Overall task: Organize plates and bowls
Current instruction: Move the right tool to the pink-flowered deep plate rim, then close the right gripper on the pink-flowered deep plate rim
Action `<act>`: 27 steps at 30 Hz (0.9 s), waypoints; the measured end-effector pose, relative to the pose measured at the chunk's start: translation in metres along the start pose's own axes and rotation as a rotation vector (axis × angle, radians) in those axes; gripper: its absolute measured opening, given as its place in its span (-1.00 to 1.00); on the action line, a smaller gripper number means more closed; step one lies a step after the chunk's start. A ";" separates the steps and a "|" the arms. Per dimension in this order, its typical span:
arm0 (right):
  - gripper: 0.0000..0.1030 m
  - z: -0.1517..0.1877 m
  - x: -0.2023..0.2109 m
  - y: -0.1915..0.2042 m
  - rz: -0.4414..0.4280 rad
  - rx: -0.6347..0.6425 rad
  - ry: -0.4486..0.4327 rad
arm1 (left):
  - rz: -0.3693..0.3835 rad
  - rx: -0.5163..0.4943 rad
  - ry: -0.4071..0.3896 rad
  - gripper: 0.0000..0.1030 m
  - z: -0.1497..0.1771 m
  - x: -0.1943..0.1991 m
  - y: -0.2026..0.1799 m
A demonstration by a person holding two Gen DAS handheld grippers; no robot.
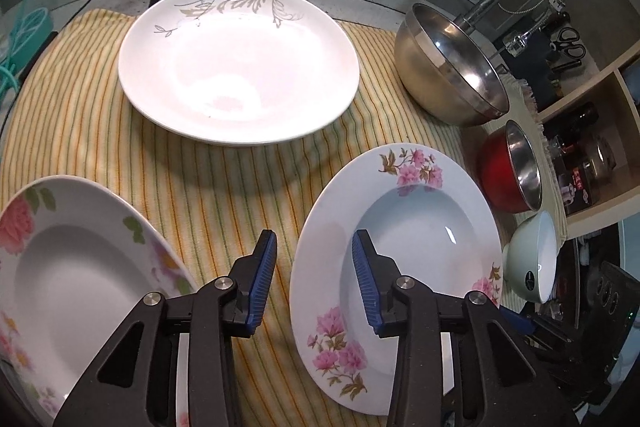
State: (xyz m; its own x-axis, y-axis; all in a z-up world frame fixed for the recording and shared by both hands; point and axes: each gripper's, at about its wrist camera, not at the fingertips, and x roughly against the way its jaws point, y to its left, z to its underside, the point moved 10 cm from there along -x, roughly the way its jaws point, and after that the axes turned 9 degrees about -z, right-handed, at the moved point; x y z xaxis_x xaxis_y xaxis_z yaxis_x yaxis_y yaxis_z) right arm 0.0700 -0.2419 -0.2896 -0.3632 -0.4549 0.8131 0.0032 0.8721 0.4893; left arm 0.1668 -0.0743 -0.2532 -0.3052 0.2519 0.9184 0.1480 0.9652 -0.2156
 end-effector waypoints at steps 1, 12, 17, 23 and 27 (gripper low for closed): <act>-0.27 -0.001 -0.001 0.000 -0.001 0.001 0.001 | 0.003 -0.001 0.002 -0.35 0.000 -0.001 -0.001; -0.43 -0.006 -0.005 0.002 -0.038 0.003 0.015 | 0.022 0.020 0.021 -0.47 0.002 -0.007 -0.003; -0.43 -0.008 -0.006 0.002 -0.030 0.017 0.025 | -0.005 -0.011 0.010 -0.47 0.004 -0.007 -0.006; -0.43 -0.006 -0.006 0.003 -0.027 0.029 0.039 | -0.017 -0.008 0.010 -0.47 0.010 -0.003 -0.004; -0.43 -0.004 -0.008 0.006 -0.033 0.050 0.058 | -0.031 0.000 0.006 -0.47 0.017 0.001 -0.002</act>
State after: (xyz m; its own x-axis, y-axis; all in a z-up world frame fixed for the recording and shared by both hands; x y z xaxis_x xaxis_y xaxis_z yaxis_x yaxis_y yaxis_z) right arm 0.0771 -0.2340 -0.2917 -0.3075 -0.4916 0.8147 -0.0550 0.8639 0.5006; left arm 0.1504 -0.0745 -0.2574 -0.3036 0.2214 0.9267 0.1390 0.9725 -0.1868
